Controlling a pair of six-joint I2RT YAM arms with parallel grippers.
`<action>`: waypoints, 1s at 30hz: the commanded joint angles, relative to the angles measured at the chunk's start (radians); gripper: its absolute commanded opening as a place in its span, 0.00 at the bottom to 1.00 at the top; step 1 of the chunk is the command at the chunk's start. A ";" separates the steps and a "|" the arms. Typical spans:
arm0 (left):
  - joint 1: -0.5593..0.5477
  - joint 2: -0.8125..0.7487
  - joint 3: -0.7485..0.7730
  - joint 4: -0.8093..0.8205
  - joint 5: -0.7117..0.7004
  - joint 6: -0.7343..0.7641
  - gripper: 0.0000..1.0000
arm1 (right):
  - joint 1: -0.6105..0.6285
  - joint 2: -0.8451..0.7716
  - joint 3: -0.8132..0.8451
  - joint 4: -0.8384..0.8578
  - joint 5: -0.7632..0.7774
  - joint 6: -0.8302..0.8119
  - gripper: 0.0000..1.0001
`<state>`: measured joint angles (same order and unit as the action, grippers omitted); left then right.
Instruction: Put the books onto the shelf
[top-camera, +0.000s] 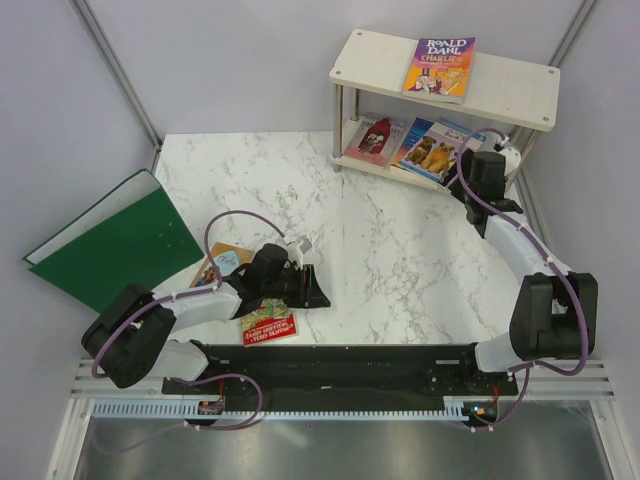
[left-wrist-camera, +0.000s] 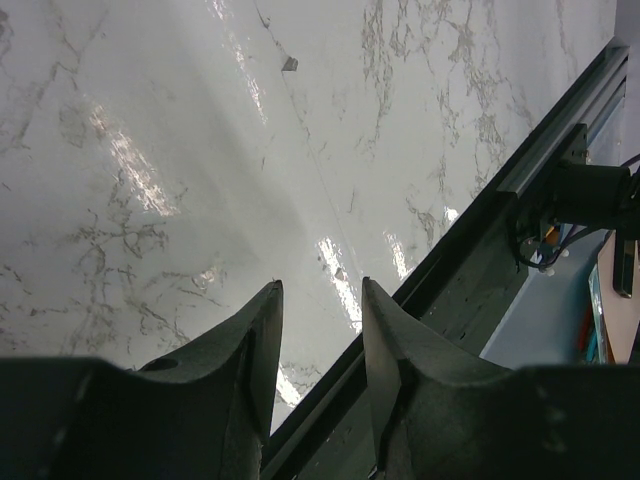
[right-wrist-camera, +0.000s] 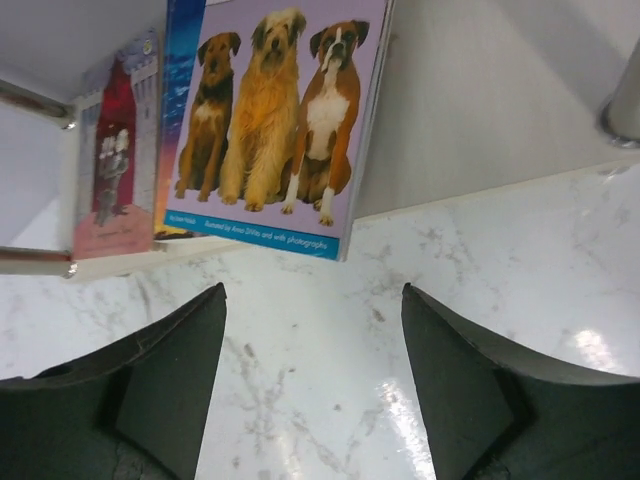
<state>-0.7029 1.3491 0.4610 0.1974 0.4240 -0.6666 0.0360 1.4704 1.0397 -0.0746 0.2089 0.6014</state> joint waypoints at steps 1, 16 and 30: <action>-0.007 -0.010 0.019 0.042 0.006 -0.018 0.44 | -0.030 0.016 -0.067 0.208 -0.262 0.290 0.78; -0.007 -0.019 0.011 0.046 0.007 -0.018 0.44 | -0.108 0.093 -0.141 0.412 -0.329 0.526 0.71; -0.007 -0.013 0.015 0.046 0.009 -0.018 0.44 | -0.120 0.129 -0.118 0.322 -0.221 0.526 0.68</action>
<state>-0.7040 1.3479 0.4610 0.1978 0.4240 -0.6666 -0.0761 1.5879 0.8948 0.2504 -0.0620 1.1141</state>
